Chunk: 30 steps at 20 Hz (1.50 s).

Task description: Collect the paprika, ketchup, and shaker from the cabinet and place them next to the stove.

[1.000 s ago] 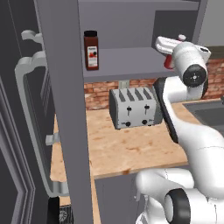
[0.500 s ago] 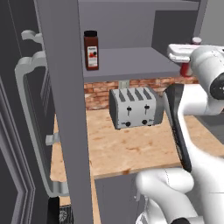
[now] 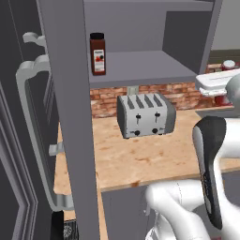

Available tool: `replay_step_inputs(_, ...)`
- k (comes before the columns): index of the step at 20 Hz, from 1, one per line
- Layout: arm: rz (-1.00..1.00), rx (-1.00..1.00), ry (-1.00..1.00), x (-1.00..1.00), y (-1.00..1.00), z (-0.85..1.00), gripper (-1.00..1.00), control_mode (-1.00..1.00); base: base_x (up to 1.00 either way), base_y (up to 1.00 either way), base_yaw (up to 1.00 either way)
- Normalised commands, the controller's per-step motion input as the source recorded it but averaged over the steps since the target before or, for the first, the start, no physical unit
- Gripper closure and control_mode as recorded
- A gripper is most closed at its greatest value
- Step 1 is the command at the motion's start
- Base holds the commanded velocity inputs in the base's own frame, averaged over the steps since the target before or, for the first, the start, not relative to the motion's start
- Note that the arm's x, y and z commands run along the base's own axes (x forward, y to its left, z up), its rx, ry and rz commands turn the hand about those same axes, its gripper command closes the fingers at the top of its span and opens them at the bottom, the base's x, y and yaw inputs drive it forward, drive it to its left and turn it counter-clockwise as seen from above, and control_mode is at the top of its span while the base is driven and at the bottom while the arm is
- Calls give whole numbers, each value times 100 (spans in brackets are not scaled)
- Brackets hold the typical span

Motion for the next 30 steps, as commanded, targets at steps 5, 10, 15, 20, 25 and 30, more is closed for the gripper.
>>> replay_step_inputs(5, 1, -10, 15, -50, 0, -49, 100, -100, 0, 0, 0)
replay_step_inputs(10, 0, -1, 9, -40, 0, -41, 100, -100, 0, 0, 0)
replay_step_inputs(15, 0, 0, 0, 0, 0, 0, 100, 100, -55, -52, -18)
replay_step_inputs(20, 0, 0, 0, 0, 0, 0, 100, 100, -38, -85, -35)
replay_step_inputs(25, 0, 0, 0, 0, 0, 0, 100, 100, -4, -99, -35)
replay_step_inputs(30, 0, 0, 0, 0, 0, 0, 100, 100, 5, -100, -28)
